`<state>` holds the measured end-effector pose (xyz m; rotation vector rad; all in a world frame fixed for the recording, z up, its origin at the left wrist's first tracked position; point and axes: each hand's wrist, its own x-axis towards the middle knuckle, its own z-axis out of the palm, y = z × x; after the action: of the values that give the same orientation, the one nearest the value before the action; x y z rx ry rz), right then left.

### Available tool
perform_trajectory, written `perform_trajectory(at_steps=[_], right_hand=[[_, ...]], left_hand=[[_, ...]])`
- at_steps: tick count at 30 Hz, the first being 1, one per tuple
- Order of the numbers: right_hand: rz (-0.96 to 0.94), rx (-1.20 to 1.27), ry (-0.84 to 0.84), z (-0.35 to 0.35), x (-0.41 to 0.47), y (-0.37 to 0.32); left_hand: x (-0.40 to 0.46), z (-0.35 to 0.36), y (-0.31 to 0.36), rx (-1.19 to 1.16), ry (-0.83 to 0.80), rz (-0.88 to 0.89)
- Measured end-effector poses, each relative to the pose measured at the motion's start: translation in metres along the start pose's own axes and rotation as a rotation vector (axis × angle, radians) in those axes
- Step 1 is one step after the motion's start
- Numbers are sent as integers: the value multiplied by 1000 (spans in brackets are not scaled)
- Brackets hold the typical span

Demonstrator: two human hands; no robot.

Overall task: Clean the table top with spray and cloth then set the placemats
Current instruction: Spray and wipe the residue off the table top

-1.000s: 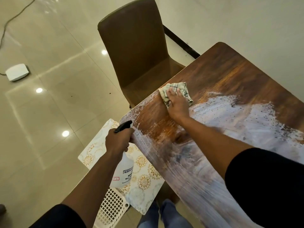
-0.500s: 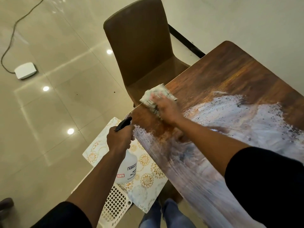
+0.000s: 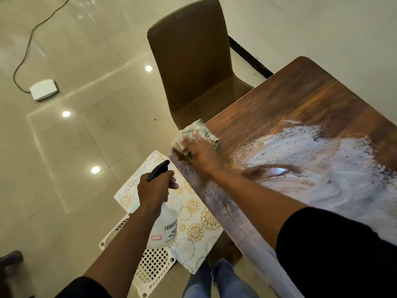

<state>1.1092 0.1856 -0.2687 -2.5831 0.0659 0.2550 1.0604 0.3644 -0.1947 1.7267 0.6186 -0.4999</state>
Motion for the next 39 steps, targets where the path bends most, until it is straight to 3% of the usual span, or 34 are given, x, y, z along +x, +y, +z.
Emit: perform_trajectory(at_steps=[3, 6, 12, 17, 21, 24, 30, 39], right_hand=[[-199, -114, -57, 10, -17, -7], [-258, -96, -113, -17, -13, 9], [39, -72, 83, -55, 15, 71], [121, -86, 121, -34, 9, 42], [-26, -14, 48, 2, -17, 0], [-218, -103, 7, 28, -21, -13], [-330, -63, -39, 27, -49, -5], [-264, 154, 33, 33, -122, 45]], left_hand=[[-6, 5, 2, -1, -7, 18], [-8, 9, 4, -7, -17, 24], [-10, 9, -6, 12, -18, 30], [-11, -2, -21, -2, 18, 18], [-16, -2, -25, -13, 18, -1], [-18, 0, -23, -2, 24, 0], [-22, 8, -16, 52, 17, -3], [-34, 13, -26, 26, -43, -51]])
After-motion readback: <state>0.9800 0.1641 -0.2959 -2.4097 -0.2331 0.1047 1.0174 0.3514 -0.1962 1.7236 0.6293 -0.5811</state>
